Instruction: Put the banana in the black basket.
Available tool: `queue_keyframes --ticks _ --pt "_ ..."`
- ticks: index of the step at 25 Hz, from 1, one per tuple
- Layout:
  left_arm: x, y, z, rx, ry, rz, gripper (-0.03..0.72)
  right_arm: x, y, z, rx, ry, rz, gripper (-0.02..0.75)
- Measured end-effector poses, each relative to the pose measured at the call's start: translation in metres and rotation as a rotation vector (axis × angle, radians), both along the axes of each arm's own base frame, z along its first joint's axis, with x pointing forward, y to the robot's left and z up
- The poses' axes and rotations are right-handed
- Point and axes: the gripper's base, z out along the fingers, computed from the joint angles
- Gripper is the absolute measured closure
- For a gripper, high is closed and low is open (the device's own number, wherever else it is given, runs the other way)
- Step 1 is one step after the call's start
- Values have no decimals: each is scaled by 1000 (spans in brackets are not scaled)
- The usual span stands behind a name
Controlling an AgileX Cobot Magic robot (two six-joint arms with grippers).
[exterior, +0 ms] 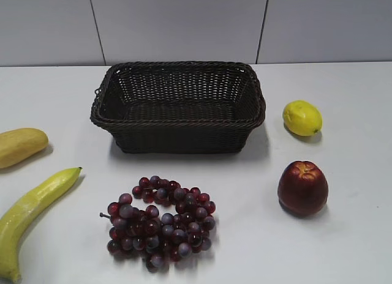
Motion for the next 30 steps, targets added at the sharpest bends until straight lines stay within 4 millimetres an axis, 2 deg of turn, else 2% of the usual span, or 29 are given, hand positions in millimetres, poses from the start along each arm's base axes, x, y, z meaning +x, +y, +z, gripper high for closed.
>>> queue_keyframes --ticks 5,13,17,21,30 --pt "9 -15 -8 7 -5 -54 149 0 0 0 3 0 2 439" --pt "13 -56 -26 68 34 -148 149 0 0 0 5 1 4 439" --pt "17 -56 -27 94 -4 -110 149 0 1 0 6 1 4 439" --pt "25 -48 -33 193 -12 -60 149 0 1 0 6 1 4 439" --pt "48 -56 -70 238 74 -43 149 0 1 0 6 1 4 439"
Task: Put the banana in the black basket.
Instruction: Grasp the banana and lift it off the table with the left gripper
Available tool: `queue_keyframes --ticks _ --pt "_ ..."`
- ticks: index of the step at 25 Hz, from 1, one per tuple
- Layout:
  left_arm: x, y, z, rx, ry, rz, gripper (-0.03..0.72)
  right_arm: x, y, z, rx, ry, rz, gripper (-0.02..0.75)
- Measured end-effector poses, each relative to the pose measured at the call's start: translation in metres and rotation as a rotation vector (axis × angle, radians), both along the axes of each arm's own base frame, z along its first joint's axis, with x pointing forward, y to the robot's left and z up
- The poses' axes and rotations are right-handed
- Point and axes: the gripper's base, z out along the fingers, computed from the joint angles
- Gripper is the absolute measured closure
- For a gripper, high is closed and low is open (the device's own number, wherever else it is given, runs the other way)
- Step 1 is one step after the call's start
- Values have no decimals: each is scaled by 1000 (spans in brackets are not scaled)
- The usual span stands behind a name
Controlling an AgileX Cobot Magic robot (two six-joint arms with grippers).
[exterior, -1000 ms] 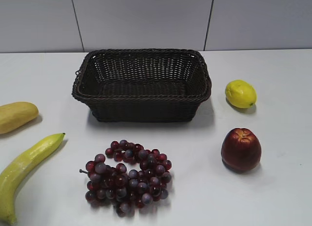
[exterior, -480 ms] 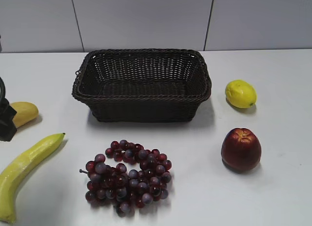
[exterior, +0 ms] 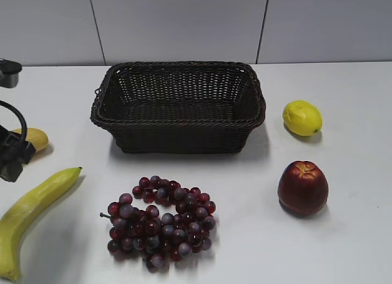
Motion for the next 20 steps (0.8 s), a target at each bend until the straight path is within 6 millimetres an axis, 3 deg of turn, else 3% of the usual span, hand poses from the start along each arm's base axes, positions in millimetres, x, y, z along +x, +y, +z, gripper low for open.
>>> queue_keyframes --ticks 11,20 --pt "20 -8 -52 42 109 -42 150 0 0 0 0 0 0 439" --pt "32 -2 -76 45 124 -46 150 0 0 0 0 0 0 439"
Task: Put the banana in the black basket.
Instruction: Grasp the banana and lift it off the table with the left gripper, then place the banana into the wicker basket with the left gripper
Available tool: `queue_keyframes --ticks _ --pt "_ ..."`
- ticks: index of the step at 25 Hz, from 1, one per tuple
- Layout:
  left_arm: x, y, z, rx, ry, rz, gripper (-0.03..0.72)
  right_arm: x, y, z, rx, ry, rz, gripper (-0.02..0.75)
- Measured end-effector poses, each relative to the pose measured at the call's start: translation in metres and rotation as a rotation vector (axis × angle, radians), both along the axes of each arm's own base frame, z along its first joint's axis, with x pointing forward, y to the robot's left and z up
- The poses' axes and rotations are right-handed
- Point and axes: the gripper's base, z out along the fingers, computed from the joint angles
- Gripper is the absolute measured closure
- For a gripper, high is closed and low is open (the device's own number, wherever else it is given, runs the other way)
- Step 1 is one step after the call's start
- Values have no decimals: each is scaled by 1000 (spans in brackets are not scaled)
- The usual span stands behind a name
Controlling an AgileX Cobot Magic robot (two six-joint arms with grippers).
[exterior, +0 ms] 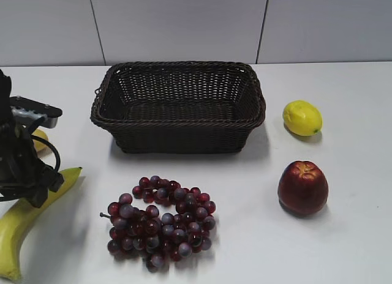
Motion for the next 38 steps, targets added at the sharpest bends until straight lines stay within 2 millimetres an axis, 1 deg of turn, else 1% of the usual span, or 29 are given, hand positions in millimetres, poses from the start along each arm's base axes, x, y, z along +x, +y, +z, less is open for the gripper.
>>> queue_keyframes --ticks 5,11,13,16,21,24,26,28,31,33,34,36,38 --pt "2 1 -10 6 21 -4 150 0 0 0 0 0 0 439" --pt "5 -2 -17 -13 16 6 160 0 0 0 0 0 0 439" --pt "5 -2 -17 -15 14 5 190 0 0 0 0 0 0 439" --pt "5 -2 -18 -15 17 7 289 0 0 0 0 0 0 439" --pt "2 1 -16 19 41 -55 287 0 0 0 0 0 0 439" --pt "-1 6 0 59 36 -106 287 0 0 0 0 0 0 439" --pt "2 8 18 81 1 -151 287 0 0 0 0 0 0 439" --pt "9 8 42 101 -54 -245 287 0 0 0 0 0 0 439" --pt "26 3 76 143 -150 -399 287 0 0 0 0 0 0 439" --pt "40 -6 96 167 -222 -521 287 0 0 0 0 0 0 439" --pt "48 -13 109 187 -267 -609 287 0 0 0 0 0 0 439" --pt "60 -28 123 214 -330 -749 287 0 0 0 0 0 0 439" --pt "72 -46 133 241 -391 -858 287 0 0 0 0 0 0 439"
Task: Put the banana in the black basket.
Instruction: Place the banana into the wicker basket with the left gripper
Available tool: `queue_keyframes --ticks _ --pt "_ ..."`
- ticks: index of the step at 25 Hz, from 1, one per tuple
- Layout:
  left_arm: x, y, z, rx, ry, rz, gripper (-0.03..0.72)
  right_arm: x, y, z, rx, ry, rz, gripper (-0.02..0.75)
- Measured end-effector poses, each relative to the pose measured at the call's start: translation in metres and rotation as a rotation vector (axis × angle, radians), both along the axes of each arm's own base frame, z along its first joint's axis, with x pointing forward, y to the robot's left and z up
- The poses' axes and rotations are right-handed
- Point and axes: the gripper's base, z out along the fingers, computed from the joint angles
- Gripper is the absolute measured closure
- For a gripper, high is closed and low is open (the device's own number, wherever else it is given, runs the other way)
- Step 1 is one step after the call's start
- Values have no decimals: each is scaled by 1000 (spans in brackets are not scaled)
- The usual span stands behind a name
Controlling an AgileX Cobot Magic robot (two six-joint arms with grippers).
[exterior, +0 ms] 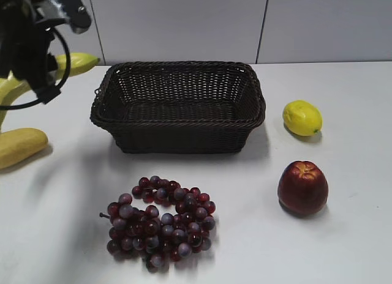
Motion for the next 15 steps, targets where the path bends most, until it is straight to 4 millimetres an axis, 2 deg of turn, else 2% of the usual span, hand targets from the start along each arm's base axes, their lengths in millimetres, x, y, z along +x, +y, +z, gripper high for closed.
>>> queue_keyframes --ticks 4,7,10,15 --pt "25 -38 6 12 -80 -116 287 0 0 0 0 0 0 439" --pt "39 -66 3 64 -120 -226 287 0 0 0 0 0 0 439" --pt "49 -94 -5 108 -161 -308 287 0 0 0 0 0 0 439" --pt "53 -133 -27 106 -198 -405 287 0 0 0 0 0 0 439"
